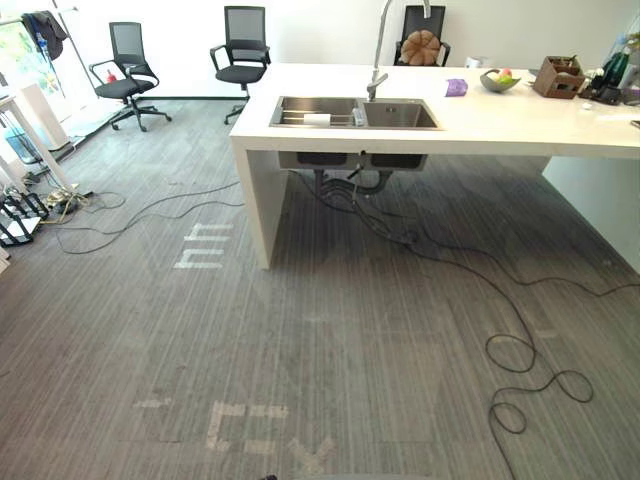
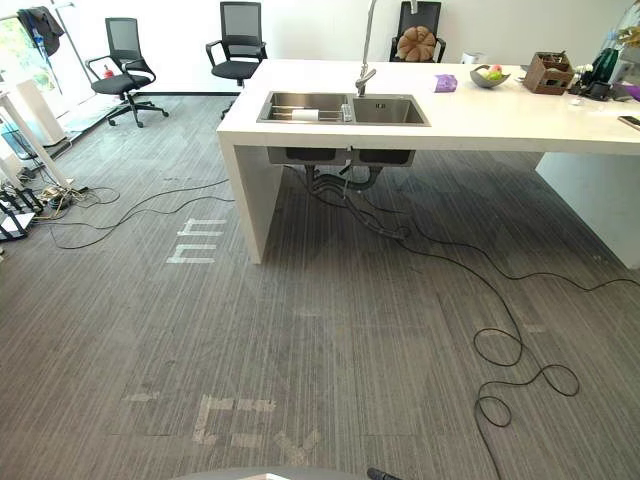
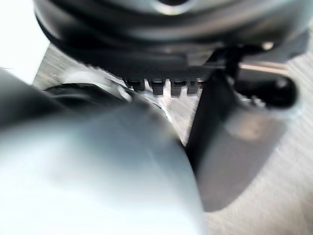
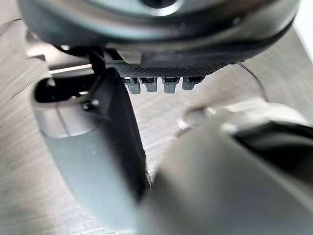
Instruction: Walk over to the sink, pick up the cup, carry it to the dishwasher, place the cup inside the dishwasher, then close the dishwasher door
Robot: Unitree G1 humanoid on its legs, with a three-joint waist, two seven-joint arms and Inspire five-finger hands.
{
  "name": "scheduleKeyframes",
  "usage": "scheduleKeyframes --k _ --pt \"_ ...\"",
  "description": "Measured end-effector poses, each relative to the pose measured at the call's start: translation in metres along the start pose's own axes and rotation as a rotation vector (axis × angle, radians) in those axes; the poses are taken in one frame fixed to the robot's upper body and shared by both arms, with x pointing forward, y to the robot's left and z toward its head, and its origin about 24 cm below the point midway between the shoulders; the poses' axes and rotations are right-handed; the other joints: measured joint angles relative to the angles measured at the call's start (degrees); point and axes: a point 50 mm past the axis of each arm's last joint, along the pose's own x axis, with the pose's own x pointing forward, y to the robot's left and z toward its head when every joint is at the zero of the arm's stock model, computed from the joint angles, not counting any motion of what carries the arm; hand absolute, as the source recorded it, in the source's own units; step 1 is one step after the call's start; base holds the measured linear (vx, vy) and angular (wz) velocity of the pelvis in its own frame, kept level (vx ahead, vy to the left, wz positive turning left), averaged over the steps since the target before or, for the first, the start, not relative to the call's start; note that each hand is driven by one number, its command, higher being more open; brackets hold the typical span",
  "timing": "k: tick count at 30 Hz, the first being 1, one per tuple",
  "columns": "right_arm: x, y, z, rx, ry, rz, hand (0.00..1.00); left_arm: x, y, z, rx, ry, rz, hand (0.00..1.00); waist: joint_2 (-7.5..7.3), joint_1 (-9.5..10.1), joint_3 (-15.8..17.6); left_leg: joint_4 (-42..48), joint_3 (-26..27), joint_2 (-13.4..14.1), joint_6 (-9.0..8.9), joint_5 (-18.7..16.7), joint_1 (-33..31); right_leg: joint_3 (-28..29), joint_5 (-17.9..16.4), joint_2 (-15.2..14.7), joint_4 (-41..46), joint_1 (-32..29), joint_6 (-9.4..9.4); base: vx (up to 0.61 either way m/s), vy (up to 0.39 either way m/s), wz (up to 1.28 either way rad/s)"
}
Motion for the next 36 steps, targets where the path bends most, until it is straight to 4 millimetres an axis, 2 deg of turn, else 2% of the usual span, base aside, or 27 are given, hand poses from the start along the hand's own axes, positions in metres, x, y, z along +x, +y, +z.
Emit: scheduleKeyframes --k 4,8,11,18,22,30,36 --pt "0.004 0.013 0.024 -0.081 -0.085 0.004 1.00 0.002 -0.010 0.013 0.077 -0.053 -0.022 1.00 -0.09 -0.02 0.54 -0.07 -0.87 -0.10 -0.10 0.11 -0.11 -0.71 0.03 0.04 -0.70 0.34 0.28 0.01 -0.028 0.10" --pt "0.006 0.039 0.031 -0.060 -0.089 0.083 1.00 0.003 -0.019 0.022 0.127 -0.107 -0.036 1.00 -0.07 -0.04 1.73 -0.07 -1.69 -0.09 -0.30 0.24 0.02 -1.67 -0.05 0.09 -0.98 0.96 0.50 -0.03 -0.033 0.12" --pt "0.007 0.043 0.035 -0.020 -0.082 0.127 1.00 0.004 -0.021 0.025 0.129 -0.127 -0.019 1.00 -0.08 -0.17 2.06 -0.07 -1.70 -0.11 -0.32 0.25 0.28 -1.70 -0.13 0.07 -0.99 1.23 1.25 -0.05 -0.018 0.00" --pt "0.007 0.042 0.035 0.110 -0.091 0.149 1.00 0.005 -0.026 0.027 0.017 -0.169 0.019 1.00 -0.05 -0.35 3.52 -0.09 -1.82 -0.40 -0.30 0.26 0.93 -1.65 -0.16 -0.22 -0.85 1.79 1.34 -0.06 -0.011 0.00" --pt "0.007 0.039 0.034 0.182 -0.085 0.164 1.00 0.006 -0.023 0.022 -0.079 -0.175 0.066 1.00 -0.02 -0.41 3.55 -0.12 -1.82 -0.43 -0.26 0.29 1.03 -1.64 -0.14 -0.24 -0.85 1.81 1.30 -0.05 -0.020 -0.01" --pt "0.006 0.038 0.032 0.228 -0.083 0.170 1.00 0.006 -0.017 0.015 -0.281 -0.187 0.075 1.00 -0.05 -0.39 3.58 -0.35 -2.04 -0.53 -0.11 0.38 1.09 -2.01 0.02 -0.27 -1.30 2.12 1.05 -0.04 -0.023 0.02" --pt "0.006 0.038 0.034 0.224 -0.106 0.171 1.00 0.005 -0.015 0.013 -0.362 -0.191 0.065 1.00 -0.27 -0.32 3.87 -0.38 -2.23 -0.60 -0.11 0.37 1.57 -2.09 0.14 -0.29 -1.43 2.71 0.88 -0.05 -0.024 0.01"
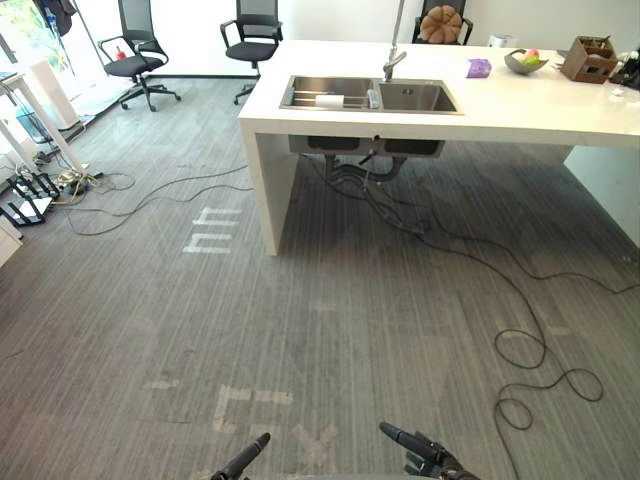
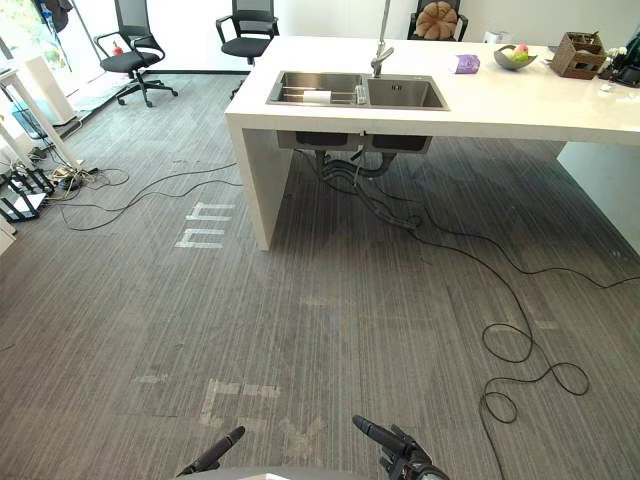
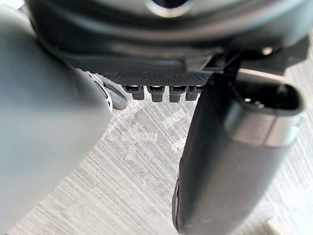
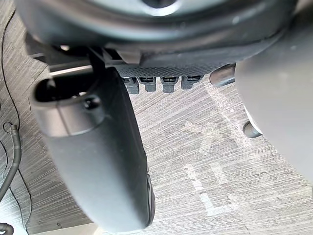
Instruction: Walk over to the sink, pick up the cup, carry it to the dishwasher, place the cup inside the dishwasher, then close the dishwasher door
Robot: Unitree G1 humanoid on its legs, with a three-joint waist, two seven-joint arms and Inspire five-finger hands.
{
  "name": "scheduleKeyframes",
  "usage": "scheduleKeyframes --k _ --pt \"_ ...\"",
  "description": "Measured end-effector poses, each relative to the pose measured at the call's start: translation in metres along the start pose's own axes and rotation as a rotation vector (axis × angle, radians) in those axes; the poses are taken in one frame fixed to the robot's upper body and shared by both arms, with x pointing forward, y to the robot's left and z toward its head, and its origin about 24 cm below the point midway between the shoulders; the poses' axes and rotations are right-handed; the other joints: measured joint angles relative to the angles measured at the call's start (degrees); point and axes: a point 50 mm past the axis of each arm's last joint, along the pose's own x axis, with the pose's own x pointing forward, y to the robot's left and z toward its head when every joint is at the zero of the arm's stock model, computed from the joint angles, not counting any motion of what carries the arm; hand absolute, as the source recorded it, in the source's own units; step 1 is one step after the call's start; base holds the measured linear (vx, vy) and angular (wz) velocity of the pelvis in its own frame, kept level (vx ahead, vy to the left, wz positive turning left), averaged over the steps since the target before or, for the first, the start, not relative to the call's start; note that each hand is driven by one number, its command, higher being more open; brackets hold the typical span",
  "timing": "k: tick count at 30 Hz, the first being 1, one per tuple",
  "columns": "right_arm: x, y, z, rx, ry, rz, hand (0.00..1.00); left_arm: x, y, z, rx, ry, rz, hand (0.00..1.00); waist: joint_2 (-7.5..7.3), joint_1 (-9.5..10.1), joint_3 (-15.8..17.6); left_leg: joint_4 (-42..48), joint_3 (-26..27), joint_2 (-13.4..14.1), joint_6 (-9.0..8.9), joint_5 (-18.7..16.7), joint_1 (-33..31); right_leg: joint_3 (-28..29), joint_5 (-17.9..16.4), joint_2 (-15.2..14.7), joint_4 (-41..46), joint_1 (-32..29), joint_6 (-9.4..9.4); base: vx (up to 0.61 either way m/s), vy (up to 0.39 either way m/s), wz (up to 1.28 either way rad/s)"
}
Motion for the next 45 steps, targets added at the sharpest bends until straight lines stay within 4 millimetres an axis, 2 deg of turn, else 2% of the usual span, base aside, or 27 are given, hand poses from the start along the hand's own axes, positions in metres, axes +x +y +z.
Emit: scheduleKeyframes --k 3,5,7,9,12,15,20,22,23,24,26,29,30,31,32,34,35,36,37,38,39,40,41,42,43,44,45 --pt "0.000 0.003 0.001 -0.023 -0.032 0.013 1.00 0.000 0.001 0.000 -0.015 -0.001 0.000 1.00 -0.19 -0.05 0.48 0.18 -0.98 -0.31 0.29 0.12 0.12 -0.78 -0.55 -0.45 1.12 0.01 -0.03 -0.05 -0.014 0.14" --pt "0.001 0.007 0.007 -0.044 -0.066 0.030 1.00 0.000 -0.001 0.001 -0.013 -0.005 -0.005 1.00 -0.47 -0.16 1.37 0.31 -1.99 -0.56 0.76 0.19 0.23 -1.52 -4.03 -1.54 7.98 -2.56 0.33 -0.04 0.011 0.24" --pt "0.001 0.013 0.015 -0.053 -0.114 0.046 1.00 0.000 -0.002 0.003 -0.021 -0.014 -0.007 1.00 -1.00 0.16 2.72 0.46 -2.79 -1.59 1.81 -0.14 1.09 -1.99 -9.03 -4.58 22.51 -7.84 1.29 -0.05 0.055 0.26" --pt "0.001 0.017 0.021 -0.059 -0.144 0.054 1.00 0.000 -0.002 0.004 -0.020 -0.016 -0.007 1.00 -1.29 -0.02 3.55 0.58 -3.58 -1.96 3.30 0.09 2.12 -1.72 -10.04 -6.39 31.54 -11.65 1.34 -0.04 0.059 0.19" --pt "0.001 0.021 0.023 -0.025 -0.167 0.054 1.00 -0.001 0.002 0.007 -0.016 -0.016 0.000 1.00 -1.75 -0.04 4.16 2.12 -4.62 -1.86 4.02 -2.00 2.83 -1.72 -11.96 -7.77 33.25 -14.01 0.97 0.00 0.012 0.14" --pt "0.000 0.023 0.027 0.019 -0.201 0.070 1.00 -0.001 0.002 0.010 -0.008 -0.020 0.000 1.00 -1.70 -0.23 4.62 4.90 -5.23 0.53 3.15 -4.69 2.68 -2.54 -11.39 -7.75 31.22 -17.95 1.36 0.08 -0.049 0.12" --pt "-0.002 0.023 0.028 0.131 -0.233 0.098 1.00 0.000 0.000 0.017 0.019 -0.039 0.025 1.00 -1.71 -0.11 6.01 12.79 -5.53 5.86 -1.07 -12.87 3.33 -2.75 -5.71 -7.12 21.37 -22.16 1.32 0.32 -0.194 0.02" --pt "-0.004 0.020 0.029 0.163 -0.249 0.102 1.00 0.000 0.002 0.015 0.007 -0.034 0.050 1.00 -1.58 -0.07 6.27 15.61 -5.42 7.22 -3.37 -17.85 6.03 -2.26 -1.77 -7.37 20.42 -21.50 0.59 0.56 -0.348 0.03" --pt "-0.006 0.015 0.030 0.185 -0.259 0.100 1.00 0.001 0.000 0.011 0.036 -0.020 0.062 1.00 -0.74 -0.35 6.18 15.49 -5.74 9.53 -2.56 -20.16 8.57 -3.34 -0.72 -6.30 26.67 -21.80 -0.98 0.54 -0.315 0.21" --pt "-0.007 0.014 0.031 0.188 -0.263 0.101 1.00 0.001 0.000 0.010 0.038 -0.018 0.062 1.00 -0.22 -0.36 6.00 15.65 -5.91 9.74 -2.61 -20.08 9.01 -3.58 -2.28 -6.09 28.00 -22.07 -1.47 0.65 -0.375 0.20" --pt "-0.007 0.014 0.035 0.198 -0.270 0.101 1.00 0.001 -0.001 0.010 0.031 -0.027 0.061 1.00 0.55 -0.10 5.60 18.74 -7.23 11.21 -2.75 -17.34 8.94 -4.17 -8.65 -5.47 34.01 -23.00 -2.33 0.48 -0.295 0.00" --pt "-0.006 0.012 0.032 0.187 -0.229 0.094 1.00 0.000 -0.002 0.007 0.026 -0.016 0.066 1.00 1.89 -0.91 3.83 32.95 -10.99 13.25 -3.11 -11.31 3.46 -4.96 -13.65 -3.06 34.47 -20.09 -3.41 0.56 -0.292 -0.03" --pt "-0.007 0.011 0.033 0.177 -0.222 0.092 1.00 0.000 -0.004 0.005 0.005 -0.022 0.062 1.00 2.89 -1.06 3.22 43.67 -12.82 14.53 -5.72 -5.26 -1.51 -5.14 -14.55 -0.98 31.47 -17.03 -3.79 0.46 -0.177 -0.06" --pt "-0.007 0.010 0.032 0.167 -0.213 0.090 1.00 0.000 -0.005 0.006 -0.002 -0.029 0.058 1.00 2.93 -0.89 3.26 49.88 -12.80 15.54 -7.92 -3.87 -4.50 -4.98 -14.92 0.20 29.14 -14.71 -4.55 0.69 -0.202 -0.16" --pt "-0.006 0.011 0.030 0.131 -0.190 0.091 1.00 0.000 -0.010 0.015 0.039 -0.085 0.042 1.00 3.00 -0.48 3.77 63.60 -11.63 15.74 -7.15 -7.37 -10.20 -4.20 -14.78 1.99 23.32 -7.50 -4.94 0.58 -0.127 -0.20" --pt "-0.004 0.019 0.025 0.096 -0.159 0.114 1.00 -0.002 -0.017 0.019 0.133 -0.134 0.029 1.00 1.41 0.21 4.40 67.87 -8.91 12.89 -6.38 -11.94 -15.48 -2.23 -14.11 1.99 17.46 0.14 -3.84 0.57 -0.104 -0.39" --pt "-0.003 0.022 0.027 0.087 -0.157 0.123 1.00 -0.002 -0.020 0.022 0.166 -0.161 0.020 1.00 1.19 0.35 4.29 66.98 -7.44 12.04 -5.65 -13.48 -17.80 -1.20 -14.03 1.88 16.21 1.70 -3.73 0.55 -0.041 -0.78" --pt "0.000 0.028 0.031 0.076 -0.148 0.137 1.00 -0.004 -0.029 0.029 0.255 -0.228 0.008 1.00 1.13 0.96 4.41 62.26 -3.89 10.88 -2.31 -16.37 -22.30 0.96 -13.99 1.24 14.77 3.67 -3.65 0.55 0.045 -0.93" --pt "0.003 0.034 0.035 0.085 -0.146 0.150 1.00 -0.006 -0.041 0.038 0.347 -0.296 -0.010 1.00 0.74 1.20 5.18 53.77 -0.41 9.34 -0.84 -17.10 -25.61 2.35 -14.09 -0.29 14.26 5.32 -3.45 0.57 0.088 -0.91" --pt "0.004 0.036 0.035 0.090 -0.152 0.159 1.00 -0.006 -0.048 0.041 0.398 -0.332 -0.024 1.00 0.55 1.36 5.74 48.44 0.89 8.43 -0.30 -16.45 -26.86 2.62 -14.29 -1.21 14.28 6.25 -3.11 0.71 0.200 -0.74" --pt "0.003 0.034 0.033 0.084 -0.171 0.167 1.00 -0.010 -0.062 0.047 0.492 -0.408 -0.048 1.00 0.29 1.63 6.37 36.10 2.49 6.73 -0.25 -11.91 -28.63 3.35 -15.33 -3.12 14.51 8.00 -1.62 0.60 0.210 -0.73" --pt "0.001 0.027 0.032 0.061 -0.187 0.164 1.00 -0.015 -0.075 0.048 0.562 -0.491 -0.058 1.00 1.11 2.31 6.24 24.40 2.56 5.73 0.55 1.30 -27.87 5.25 -17.38 -3.88 14.42 10.01 -1.01 0.61 0.231 -0.76" --pt "0.001 0.027 0.030 0.040 -0.181 0.165 1.00 -0.018 -0.079 0.050 0.613 -0.543 -0.045 1.00 1.20 2.61 6.18 23.99 3.07 5.41 3.20 4.81 -27.06 6.15 -18.07 -4.36 13.83 10.86 -0.97 0.61 0.262 -0.35" --pt "0.001 0.033 0.029 -0.003 -0.177 0.182 1.00 -0.025 -0.100 0.062 0.704 -0.678 -0.036 1.00 -0.28 1.56 6.17 25.46 3.56 4.08 2.54 1.84 -27.81 9.78 -18.05 -4.35 13.53 10.87 -1.66 0.68 0.268 0.00" --pt "0.001 0.037 0.032 -0.031 -0.183 0.197 1.00 -0.038 -0.123 0.075 0.759 -0.831 -0.060 1.00 -0.07 1.72 6.41 27.81 3.39 4.00 2.58 -0.34 -28.94 12.33 -16.78 -2.62 13.49 10.12 -2.06 0.63 0.231 0.15" --pt "0.001 0.039 0.031 -0.044 -0.179 0.203 1.00 -0.045 -0.133 0.080 0.781 -0.906 -0.072 1.00 -0.11 1.67 6.55 29.40 3.39 3.88 3.12 -1.58 -29.26 13.27 -15.24 -1.82 13.34 10.11 -2.17 0.44 0.111 0.00" --pt "0.002 0.042 0.031 -0.068 -0.172 0.208 1.00 -0.060 -0.148 0.089 0.790 -1.023 -0.105 1.00 0.14 1.21 6.68 32.77 3.44 3.88 4.51 -3.77 -29.37 12.70 -14.17 -2.25 13.96 10.76 -2.72 0.34 0.081 0.02"
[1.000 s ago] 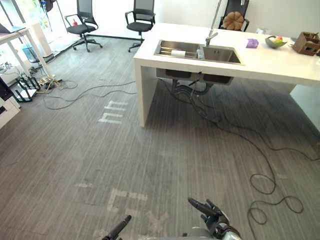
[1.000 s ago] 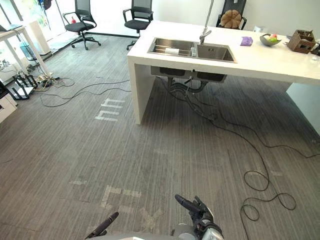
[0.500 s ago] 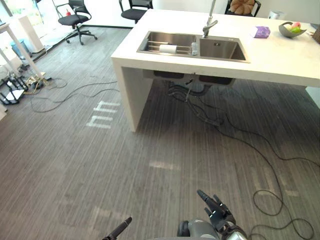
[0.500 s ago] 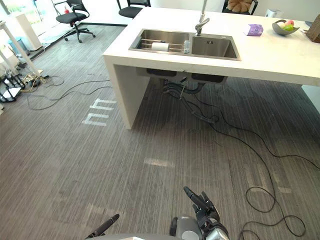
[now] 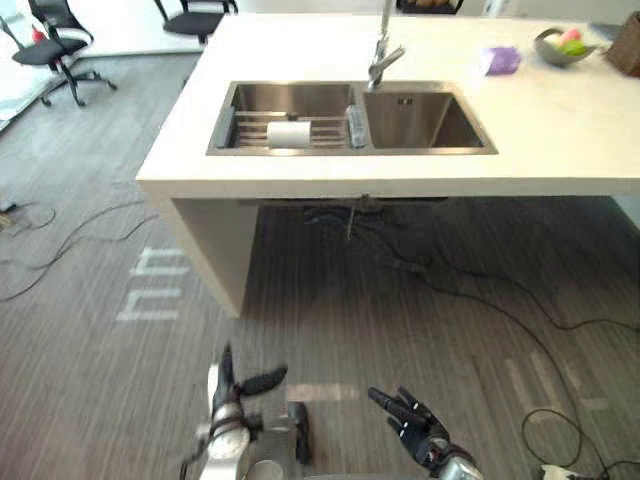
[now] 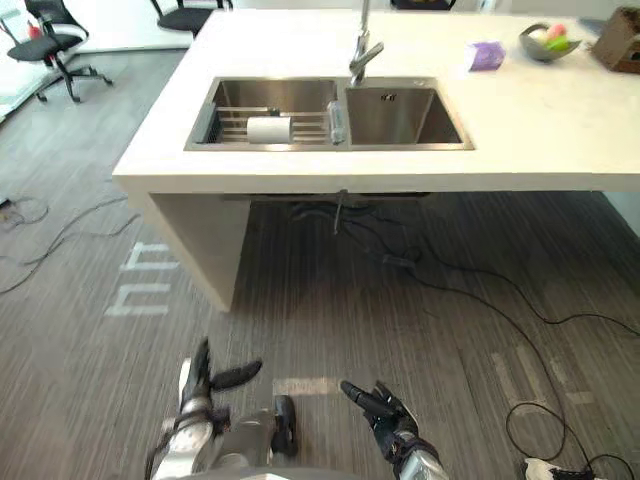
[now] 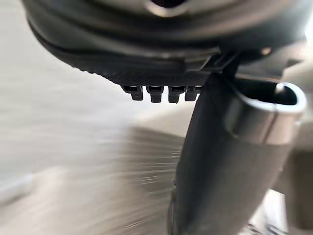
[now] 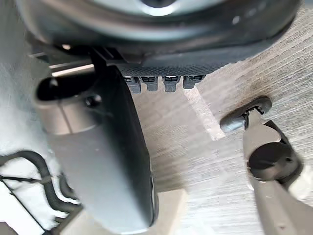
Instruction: Walk over to the sink, pick up the cup, carry it to the dishwasher, place the cup inside the dishwasher, then close the dishwasher door
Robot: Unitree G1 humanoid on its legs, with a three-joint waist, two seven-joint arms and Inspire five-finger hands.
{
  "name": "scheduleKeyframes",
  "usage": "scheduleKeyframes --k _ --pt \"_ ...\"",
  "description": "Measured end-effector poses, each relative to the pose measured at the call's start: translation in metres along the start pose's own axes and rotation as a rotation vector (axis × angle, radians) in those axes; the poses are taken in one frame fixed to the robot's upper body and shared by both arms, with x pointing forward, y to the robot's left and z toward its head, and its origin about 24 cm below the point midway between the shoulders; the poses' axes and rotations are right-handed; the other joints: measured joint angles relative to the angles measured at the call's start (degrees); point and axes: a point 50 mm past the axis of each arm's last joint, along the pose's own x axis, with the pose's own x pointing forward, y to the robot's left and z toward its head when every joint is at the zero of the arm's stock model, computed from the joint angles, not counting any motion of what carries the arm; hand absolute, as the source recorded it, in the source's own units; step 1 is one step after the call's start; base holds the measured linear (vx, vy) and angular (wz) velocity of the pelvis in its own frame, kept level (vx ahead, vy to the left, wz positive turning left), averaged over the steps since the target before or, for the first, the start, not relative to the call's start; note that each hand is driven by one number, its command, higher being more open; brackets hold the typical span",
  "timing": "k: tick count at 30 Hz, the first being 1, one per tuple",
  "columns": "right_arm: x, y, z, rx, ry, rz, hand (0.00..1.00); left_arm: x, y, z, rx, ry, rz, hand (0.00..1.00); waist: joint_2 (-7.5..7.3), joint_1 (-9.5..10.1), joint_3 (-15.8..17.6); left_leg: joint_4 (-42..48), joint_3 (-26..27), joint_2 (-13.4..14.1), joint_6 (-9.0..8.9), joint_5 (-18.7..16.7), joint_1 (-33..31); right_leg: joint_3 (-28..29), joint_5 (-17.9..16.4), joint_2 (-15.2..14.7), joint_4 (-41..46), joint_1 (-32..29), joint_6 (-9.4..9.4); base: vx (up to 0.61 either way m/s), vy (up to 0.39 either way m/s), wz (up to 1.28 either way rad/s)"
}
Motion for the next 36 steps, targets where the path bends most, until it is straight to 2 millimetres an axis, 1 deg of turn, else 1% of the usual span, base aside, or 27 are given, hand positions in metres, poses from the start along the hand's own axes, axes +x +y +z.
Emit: scheduleKeyframes --k 1,2,4,5,6,7,8,9,10,12,13,14,15,16,17,18,19,21,24,26,28,29,31,33,34,35,36 --pt "0.000 0.001 -0.001 -0.008 0.006 0.003 1.00 0.002 0.001 0.016 0.001 -0.078 0.018 1.00 0.13 -0.35 0.02 1.79 -0.01 -0.11 0.39 -1.83 0.39 0.44 0.56 -0.25 0.84 0.68 0.14 0.44 0.103 0.04" --pt "0.000 0.002 -0.003 -0.018 0.022 -0.005 1.00 0.006 0.009 0.053 0.005 -0.251 0.073 1.00 -0.25 -0.60 -0.03 2.55 0.34 -1.38 1.37 -3.88 2.89 0.92 0.92 -1.63 5.98 0.64 0.66 0.45 0.106 0.02" --pt "-0.003 -0.001 -0.008 -0.015 0.029 -0.028 1.00 0.004 0.024 0.088 0.023 -0.429 0.138 1.00 -0.95 -0.46 -0.33 1.25 -0.03 -3.64 1.49 -5.31 6.39 0.30 1.52 -3.71 15.42 -1.84 1.68 0.43 0.091 -0.19" --pt "-0.005 -0.001 -0.008 -0.026 0.024 -0.037 1.00 -0.005 0.049 0.126 0.017 -0.625 0.231 1.00 -1.58 -0.68 -0.43 -0.51 0.90 -5.31 1.55 -7.12 10.08 -0.99 5.05 -6.27 29.26 -7.07 6.44 0.41 0.084 -0.27" --pt "-0.005 -0.001 -0.007 -0.028 0.022 -0.043 1.00 -0.010 0.058 0.141 0.011 -0.703 0.269 1.00 -1.93 -0.91 -0.31 -1.34 1.05 -6.00 1.80 -7.70 11.64 -1.50 8.25 -7.45 34.43 -9.07 8.19 0.48 0.104 -0.19" --pt "-0.008 -0.007 -0.008 -0.040 0.026 -0.060 1.00 -0.021 0.074 0.163 -0.013 -0.837 0.334 1.00 -2.32 -1.35 -0.12 -3.38 1.04 -7.01 1.88 -8.50 15.44 -4.00 10.67 -10.76 44.39 -12.81 7.63 0.46 0.086 -0.15" --pt "-0.008 -0.008 -0.005 -0.070 0.013 -0.061 1.00 -0.031 0.084 0.175 -0.040 -0.943 0.402 1.00 -2.00 -1.46 -0.14 -5.55 1.11 -6.91 1.79 -9.10 19.53 -7.00 7.07 -12.47 50.78 -16.45 3.56 0.37 0.054 -0.15" --pt "-0.008 -0.008 -0.003 -0.085 0.010 -0.061 1.00 -0.035 0.087 0.178 -0.046 -0.984 0.428 1.00 -1.69 -1.55 -0.24 -7.14 1.02 -6.53 1.71 -9.09 21.73 -8.13 5.34 -12.45 51.83 -17.90 2.59 0.33 0.000 -0.13" --pt "-0.008 -0.005 -0.002 -0.109 0.005 -0.049 1.00 -0.041 0.088 0.183 -0.053 -1.050 0.461 1.00 -0.70 -1.47 -0.62 -10.14 0.72 -5.33 1.18 -8.78 25.20 -10.51 1.97 -11.74 51.08 -21.17 2.20 0.24 -0.033 0.01" --pt "-0.007 0.000 0.002 -0.131 -0.007 -0.027 1.00 -0.046 0.086 0.185 -0.043 -1.116 0.476 1.00 -0.45 -1.63 -1.26 -13.48 0.19 -3.35 0.00 -8.36 28.68 -13.32 -1.76 -10.73 44.11 -25.87 2.44 0.26 -0.091 0.13" --pt "-0.006 0.005 0.004 -0.137 -0.015 -0.009 1.00 -0.047 0.086 0.186 -0.022 -1.133 0.468 1.00 -0.47 -1.86 -1.46 -14.68 -0.55 -2.03 -1.70 -8.42 30.03 -14.66 -1.75 -10.16 35.82 -28.33 2.63 0.26 -0.129 0.24" --pt "-0.005 0.007 0.004 -0.140 -0.017 -0.002 1.00 -0.046 0.086 0.186 -0.010 -1.134 0.455 1.00 -0.60 -2.09 -1.64 -15.31 -0.76 -1.56 -2.38 -8.54 30.49 -14.82 -1.24 -9.82 30.92 -29.16 2.75 0.26 -0.162 0.29" --pt "-0.005 0.011 0.003 -0.136 -0.018 0.009 1.00 -0.046 0.085 0.185 0.015 -1.133 0.418 1.00 -1.10 -2.36 -2.05 -16.34 -1.29 -1.04 -3.87 -8.79 31.07 -14.41 2.41 -8.86 19.71 -30.33 2.84 0.36 -0.254 0.19" --pt "-0.005 0.012 0.000 -0.130 -0.007 0.014 1.00 -0.044 0.086 0.185 0.035 -1.117 0.370 1.00 -1.98 -2.44 -2.78 -16.58 -1.80 -1.21 -5.33 -9.32 31.35 -11.64 12.82 -7.74 11.00 -31.09 3.25 0.39 -0.269 0.18" --pt "-0.005 0.013 0.000 -0.129 -0.002 0.015 1.00 -0.041 0.084 0.182 0.043 -1.091 0.343 1.00 -1.57 -2.65 -3.36 -16.60 -2.58 -0.78 -5.93 -9.52 31.41 -10.78 13.86 -6.69 10.25 -30.82 4.80 0.35 -0.244 0.07" --pt "-0.005 0.007 0.002 -0.136 0.011 0.003 1.00 -0.038 0.076 0.178 0.059 -1.028 0.265 1.00 0.81 -2.66 -4.52 -17.17 -2.93 1.68 -6.75 -9.10 30.93 -9.34 14.57 -4.02 7.37 -29.87 4.14 0.35 -0.202 0.01" --pt "-0.006 0.005 0.004 -0.143 0.016 0.001 1.00 -0.036 0.067 0.177 0.081 -0.997 0.195 1.00 1.90 -2.69 -4.75 -17.44 -2.92 2.87 -7.20 -8.90 31.08 -9.55 14.58 -2.62 5.61 -29.15 3.94 0.33 -0.196 -0.08" --pt "-0.006 0.004 0.004 -0.144 0.029 0.002 1.00 -0.034 0.051 0.174 0.107 -0.949 0.087 1.00 2.34 -3.03 -4.86 -16.97 -3.37 4.28 -8.74 -7.93 31.50 -10.33 14.23 -1.42 4.21 -27.41 3.25 0.30 -0.207 -0.02" --pt "-0.008 0.002 0.001 -0.139 0.057 0.006 1.00 -0.033 0.035 0.173 0.150 -0.895 -0.011 1.00 2.47 -2.91 -4.79 -11.63 -4.22 5.92 -8.92 -7.71 31.55 -10.58 13.55 0.10 1.78 -23.43 2.50 0.15 -0.126 -0.02" --pt "-0.012 0.000 0.001 -0.140 0.066 0.018 1.00 -0.028 0.035 0.176 0.215 -0.869 -0.021 1.00 2.93 -2.73 -4.55 -2.03 -4.47 7.16 -8.59 -7.49 27.82 -11.04 13.13 0.13 0.23 -21.32 2.39 0.09 -0.080 0.10" --pt "-0.014 -0.002 0.002 -0.144 0.074 0.024 1.00 -0.026 0.033 0.181 0.287 -0.883 -0.039 1.00 3.59 -2.68 -4.29 6.05 -4.51 8.78 -7.37 -6.58 23.85 -12.04 13.00 0.57 -0.86 -19.87 2.19 0.06 -0.041 0.24" --pt "-0.014 -0.004 0.002 -0.146 0.084 0.023 1.00 -0.025 0.034 0.185 0.363 -0.903 -0.057 1.00 3.95 -2.67 -4.30 10.93 -4.12 10.17 -6.76 -5.04 21.47 -12.80 12.95 1.04 -1.94 -18.70 2.06 0.09 -0.045 0.29" --pt "-0.016 -0.007 0.000 -0.130 0.096 0.016 1.00 -0.025 0.037 0.195 0.448 -0.941 -0.092 1.00 3.77 -2.71 -4.41 14.17 -3.32 11.25 -6.87 -2.27 20.08 -13.56 13.27 1.19 -4.24 -16.28 1.55 0.13 -0.050 0.27" --pt "-0.017 -0.015 -0.005 -0.122 0.126 -0.008 1.00 -0.020 0.042 0.209 0.562 -1.001 -0.110 1.00 3.18 -2.53 -4.80 7.99 -1.34 10.50 -7.29 -9.51 20.18 -13.94 13.80 0.17 -6.18 -15.47 1.59 0.13 -0.006 0.16" --pt "-0.016 -0.019 -0.006 -0.108 0.142 -0.024 1.00 -0.017 0.045 0.221 0.623 -1.032 -0.113 1.00 3.04 -2.50 -4.81 -0.48 -0.96 8.30 -7.57 -11.28 20.40 -14.00 14.23 -1.09 -6.75 -15.51 2.06 0.06 0.049 0.05" --pt "-0.016 -0.020 -0.006 -0.111 0.145 -0.028 1.00 -0.015 0.046 0.226 0.648 -1.041 -0.112 1.00 3.02 -2.54 -4.84 -5.75 -1.05 7.02 -7.76 -10.55 20.70 -14.00 14.51 -1.65 -7.04 -15.54 2.44 0.04 0.086 0.05" --pt "-0.017 -0.024 -0.004 -0.122 0.149 -0.032 1.00 -0.010 0.048 0.237 0.678 -1.052 -0.106 1.00 3.82 -2.86 -5.39 -15.65 -1.13 6.05 -7.27 -4.07 20.95 -14.04 14.78 -1.48 -7.57 -15.61 3.02 0.03 0.130 -0.12"
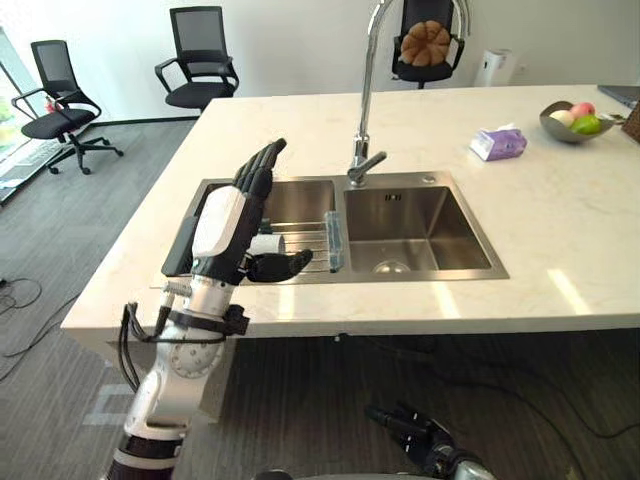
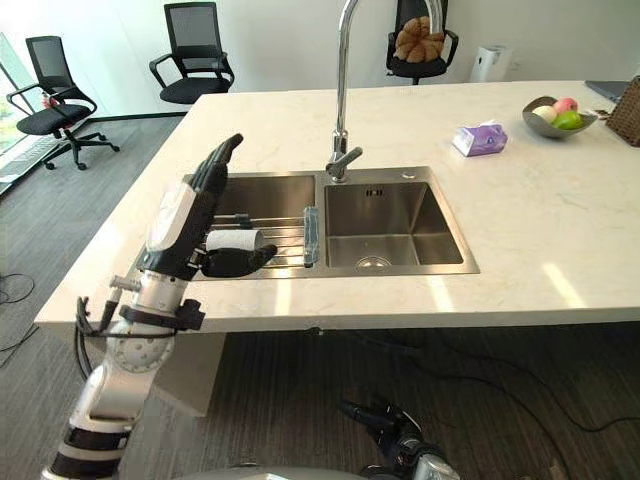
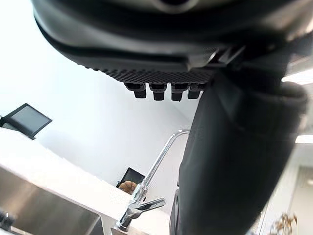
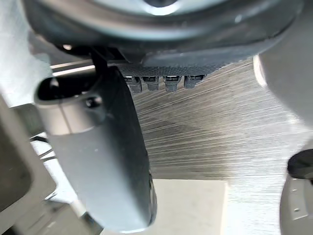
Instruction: Walk over to the sink, pick up the cup, carry it to the dishwasher, place the cup inside the dishwasher, then close the dishwasher door
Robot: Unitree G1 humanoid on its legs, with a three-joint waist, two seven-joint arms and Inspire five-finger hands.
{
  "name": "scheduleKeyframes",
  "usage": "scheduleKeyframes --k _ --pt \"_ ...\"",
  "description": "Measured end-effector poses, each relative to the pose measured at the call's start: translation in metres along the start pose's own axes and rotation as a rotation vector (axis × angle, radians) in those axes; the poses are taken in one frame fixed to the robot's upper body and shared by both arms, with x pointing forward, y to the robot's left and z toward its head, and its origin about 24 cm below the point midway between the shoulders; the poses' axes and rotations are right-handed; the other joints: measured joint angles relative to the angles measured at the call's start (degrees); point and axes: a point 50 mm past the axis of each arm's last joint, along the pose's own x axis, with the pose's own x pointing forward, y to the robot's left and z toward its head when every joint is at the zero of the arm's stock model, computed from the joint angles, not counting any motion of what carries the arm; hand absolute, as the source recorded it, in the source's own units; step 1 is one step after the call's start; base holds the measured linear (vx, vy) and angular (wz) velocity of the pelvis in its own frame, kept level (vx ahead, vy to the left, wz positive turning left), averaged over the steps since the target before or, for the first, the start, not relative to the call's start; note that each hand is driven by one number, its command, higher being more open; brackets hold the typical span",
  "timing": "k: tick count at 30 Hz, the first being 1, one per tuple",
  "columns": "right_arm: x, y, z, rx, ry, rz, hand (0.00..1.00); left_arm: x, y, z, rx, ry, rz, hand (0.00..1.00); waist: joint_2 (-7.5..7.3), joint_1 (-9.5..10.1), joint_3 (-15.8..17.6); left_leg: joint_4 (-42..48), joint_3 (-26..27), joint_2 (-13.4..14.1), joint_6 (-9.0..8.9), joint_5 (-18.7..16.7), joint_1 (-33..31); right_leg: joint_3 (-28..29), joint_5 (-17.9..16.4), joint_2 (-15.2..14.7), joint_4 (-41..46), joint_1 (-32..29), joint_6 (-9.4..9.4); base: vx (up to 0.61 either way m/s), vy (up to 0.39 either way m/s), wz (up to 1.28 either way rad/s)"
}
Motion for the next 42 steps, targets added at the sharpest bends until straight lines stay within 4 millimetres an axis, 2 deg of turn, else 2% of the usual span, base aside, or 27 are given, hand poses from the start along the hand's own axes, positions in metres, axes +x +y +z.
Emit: scheduleKeyframes --k 1,4,6,9,13,18,22,27,31,36,39,42 --pt "0.000 -0.003 -0.003 -0.003 0.016 -0.006 1.00 0.007 0.004 -0.003 0.018 0.010 -0.002 1.00 0.79 0.27 -1.03 -2.35 0.49 0.16 -1.83 3.68 0.38 1.05 0.23 0.71 -0.70 0.36 0.67 0.06 0.146 -0.19" --pt "0.000 0.003 -0.007 -0.013 0.023 0.008 1.00 0.022 0.008 -0.016 0.059 0.075 -0.034 1.00 -1.22 0.05 -2.41 -7.05 1.05 -2.27 -0.93 4.88 2.39 1.97 0.09 -1.17 -0.98 0.09 1.59 0.05 0.117 -0.11" --pt "0.000 0.004 -0.007 -0.022 0.024 0.014 1.00 0.034 0.009 -0.023 0.086 0.108 -0.074 1.00 -1.64 0.01 -2.71 -9.07 1.10 -3.34 -0.48 5.70 3.04 1.93 -0.03 -1.97 -1.01 -0.12 1.86 0.03 0.075 0.05" --pt "0.001 0.006 -0.008 -0.031 0.043 0.021 1.00 0.052 0.007 -0.030 0.107 0.141 -0.163 1.00 -1.73 -0.06 -2.92 -11.04 1.11 -4.52 -0.12 6.64 4.10 1.99 0.09 -2.77 -1.05 -0.17 2.88 0.05 0.053 0.04" --pt "0.001 0.008 -0.008 -0.041 0.054 0.027 1.00 0.061 0.002 -0.037 0.114 0.181 -0.271 1.00 -1.69 -0.95 -3.10 -11.20 1.12 -4.90 -0.11 6.68 4.81 2.71 0.05 -2.80 -1.03 0.23 2.94 0.05 0.022 0.00" --pt "0.002 0.008 -0.007 -0.041 0.053 0.023 1.00 0.058 -0.011 -0.052 0.112 0.248 -0.373 1.00 -1.59 -2.15 -3.16 -11.15 0.97 -4.63 -0.20 6.74 6.73 3.75 -0.42 -2.45 -0.81 1.63 2.82 -0.03 -0.026 -0.09" --pt "0.002 0.008 -0.007 -0.038 0.052 0.021 1.00 0.050 -0.025 -0.075 0.129 0.353 -0.472 1.00 -1.46 -3.03 -3.25 -12.07 0.49 -4.40 -0.54 7.43 7.92 3.60 -0.70 -2.19 -0.57 2.13 2.30 -0.11 -0.019 0.03" --pt "0.002 0.008 -0.008 -0.033 0.053 0.020 1.00 0.035 -0.030 -0.103 0.146 0.501 -0.551 1.00 -1.63 -3.07 -3.24 -13.97 0.48 -4.49 -1.26 8.39 8.25 3.71 0.15 -2.01 -1.71 1.94 2.74 -0.08 -0.011 -0.01" --pt "0.002 0.007 -0.008 -0.012 0.048 0.014 1.00 0.024 -0.029 -0.120 0.176 0.589 -0.578 1.00 -1.67 -3.15 -3.21 -14.48 0.56 -4.61 -1.01 8.72 8.24 3.79 1.15 -1.90 -2.54 2.04 2.81 0.00 0.000 -0.01" --pt "0.003 0.006 -0.010 0.002 0.056 0.008 1.00 0.021 -0.028 -0.122 0.186 0.602 -0.553 1.00 -1.72 -3.30 -3.17 -14.94 0.47 -4.71 -0.77 8.95 8.49 3.65 1.33 -1.83 -2.92 2.40 3.03 0.06 0.001 0.00" --pt "0.005 0.009 -0.007 0.003 0.053 0.015 1.00 0.012 -0.032 -0.125 0.188 0.618 -0.551 1.00 -1.72 -4.54 -3.12 -14.99 0.17 -4.76 -0.95 8.80 8.96 3.52 1.30 -1.84 -3.17 3.14 3.01 0.02 -0.001 0.01" --pt "0.006 0.010 -0.005 0.001 0.049 0.017 1.00 0.008 -0.038 -0.125 0.193 0.620 -0.565 1.00 -1.78 -4.67 -2.31 -14.96 0.08 -4.72 -1.15 8.66 9.70 3.54 1.25 -1.83 -3.18 3.74 2.98 -0.04 -0.009 -0.03"
